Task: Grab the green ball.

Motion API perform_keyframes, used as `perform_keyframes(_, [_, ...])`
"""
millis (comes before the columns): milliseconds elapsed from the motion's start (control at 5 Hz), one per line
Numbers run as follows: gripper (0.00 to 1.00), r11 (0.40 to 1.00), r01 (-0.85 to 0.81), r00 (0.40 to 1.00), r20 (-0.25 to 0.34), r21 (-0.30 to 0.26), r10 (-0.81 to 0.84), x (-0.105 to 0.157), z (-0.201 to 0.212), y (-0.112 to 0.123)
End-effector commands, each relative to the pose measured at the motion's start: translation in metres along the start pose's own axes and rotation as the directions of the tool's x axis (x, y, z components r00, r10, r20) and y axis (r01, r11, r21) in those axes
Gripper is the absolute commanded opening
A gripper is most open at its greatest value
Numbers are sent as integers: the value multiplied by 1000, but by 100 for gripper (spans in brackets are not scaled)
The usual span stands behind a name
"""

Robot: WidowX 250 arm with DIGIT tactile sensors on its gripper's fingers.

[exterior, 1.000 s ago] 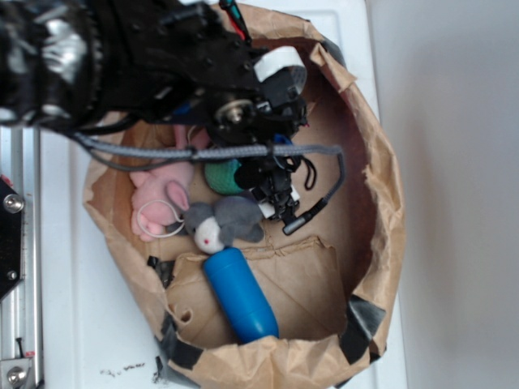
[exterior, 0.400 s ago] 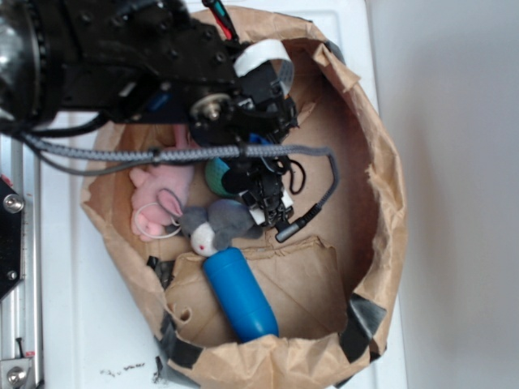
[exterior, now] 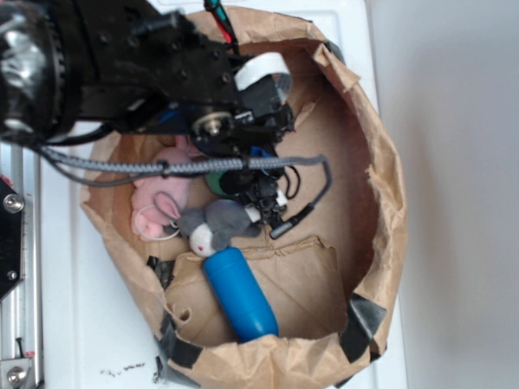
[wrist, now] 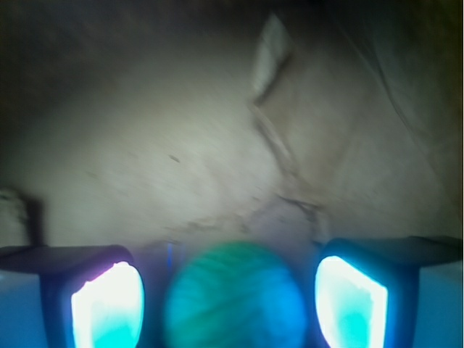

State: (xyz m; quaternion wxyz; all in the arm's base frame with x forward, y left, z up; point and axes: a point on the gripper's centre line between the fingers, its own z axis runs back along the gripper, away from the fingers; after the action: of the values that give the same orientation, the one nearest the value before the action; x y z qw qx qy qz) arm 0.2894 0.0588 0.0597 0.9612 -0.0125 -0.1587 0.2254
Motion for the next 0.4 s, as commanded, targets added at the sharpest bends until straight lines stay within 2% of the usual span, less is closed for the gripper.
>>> perform_keyframes(0, [7,995,69,997,-38,67,-66,-10,-6,-1])
perform_keyframes(200, [0,996,79,997,-12,51,-78,-10,5,-4])
